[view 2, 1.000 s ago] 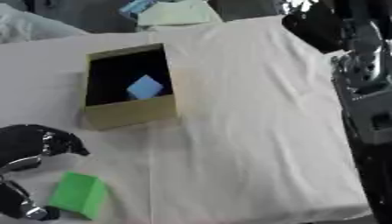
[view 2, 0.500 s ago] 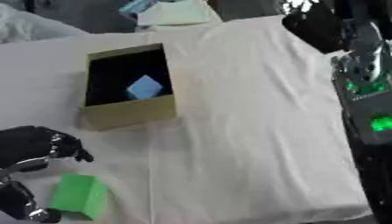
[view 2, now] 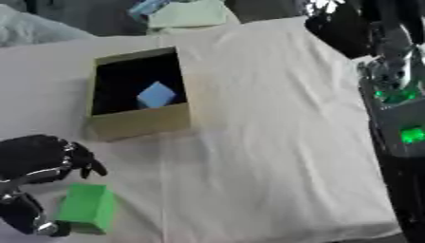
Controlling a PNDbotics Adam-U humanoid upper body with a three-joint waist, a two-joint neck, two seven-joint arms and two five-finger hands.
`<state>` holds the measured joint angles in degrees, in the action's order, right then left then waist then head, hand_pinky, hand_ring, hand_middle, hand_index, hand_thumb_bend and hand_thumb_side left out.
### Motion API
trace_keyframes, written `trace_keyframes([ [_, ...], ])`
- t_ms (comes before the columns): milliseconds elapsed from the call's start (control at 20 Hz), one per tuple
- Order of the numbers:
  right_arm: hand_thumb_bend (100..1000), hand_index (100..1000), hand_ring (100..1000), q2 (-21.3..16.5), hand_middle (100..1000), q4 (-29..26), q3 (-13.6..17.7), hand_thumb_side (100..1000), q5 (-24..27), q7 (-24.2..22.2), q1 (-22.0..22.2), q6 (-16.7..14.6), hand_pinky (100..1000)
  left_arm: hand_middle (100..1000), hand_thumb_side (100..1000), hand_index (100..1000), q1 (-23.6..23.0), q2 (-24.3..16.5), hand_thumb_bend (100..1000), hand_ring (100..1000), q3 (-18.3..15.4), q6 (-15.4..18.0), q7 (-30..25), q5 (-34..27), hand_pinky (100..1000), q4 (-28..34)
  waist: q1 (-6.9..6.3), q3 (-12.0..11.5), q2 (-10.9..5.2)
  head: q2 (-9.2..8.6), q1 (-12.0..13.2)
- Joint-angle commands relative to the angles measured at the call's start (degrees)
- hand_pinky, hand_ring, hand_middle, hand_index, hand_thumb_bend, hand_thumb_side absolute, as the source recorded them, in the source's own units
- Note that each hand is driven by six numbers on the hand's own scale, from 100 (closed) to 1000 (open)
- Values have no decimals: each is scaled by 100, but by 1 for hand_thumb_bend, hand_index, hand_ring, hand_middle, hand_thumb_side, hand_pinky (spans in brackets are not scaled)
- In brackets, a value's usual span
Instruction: Pick up objects on the table and place them in the box.
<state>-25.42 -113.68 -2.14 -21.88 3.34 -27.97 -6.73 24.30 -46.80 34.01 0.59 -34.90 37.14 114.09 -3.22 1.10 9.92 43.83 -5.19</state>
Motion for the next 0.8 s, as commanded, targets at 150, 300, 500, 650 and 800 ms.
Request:
trace_keyframes([
  [150, 100, 821, 726, -51, 512, -91, 45, 723, 23, 24, -51, 10, 823, 526, 217, 796, 64, -35, 589, 408, -43, -83, 64, 260, 342, 50, 22, -2, -67, 29, -20],
  [300, 100, 821, 726, -47, 512, -91, 51, 723, 21, 29, -42, 12, 823, 510, 226, 784, 50, -18, 585, 403, -49, -133, 113, 495, 348, 50, 24, -4, -69, 29, -26],
  [500, 100, 821, 726, -47, 512, -91, 58, 722, 18, 38, -36, 15, 823, 468, 168, 742, 12, 12, 513, 356, -67, -229, 320, 725, 306, 50, 25, -9, -67, 29, -38],
  [650, 100, 822, 725, -45, 511, -91, 59, 723, 15, 42, -27, 21, 823, 437, 111, 696, -29, -3, 506, 321, -73, -314, 486, 803, 303, 50, 23, -14, -64, 29, -54],
  [800, 100, 822, 725, -43, 511, -91, 62, 723, 11, 48, -17, 25, 823, 408, 100, 654, -44, -38, 487, 291, -119, -407, 592, 934, 272, 50, 23, -22, -67, 29, -62],
])
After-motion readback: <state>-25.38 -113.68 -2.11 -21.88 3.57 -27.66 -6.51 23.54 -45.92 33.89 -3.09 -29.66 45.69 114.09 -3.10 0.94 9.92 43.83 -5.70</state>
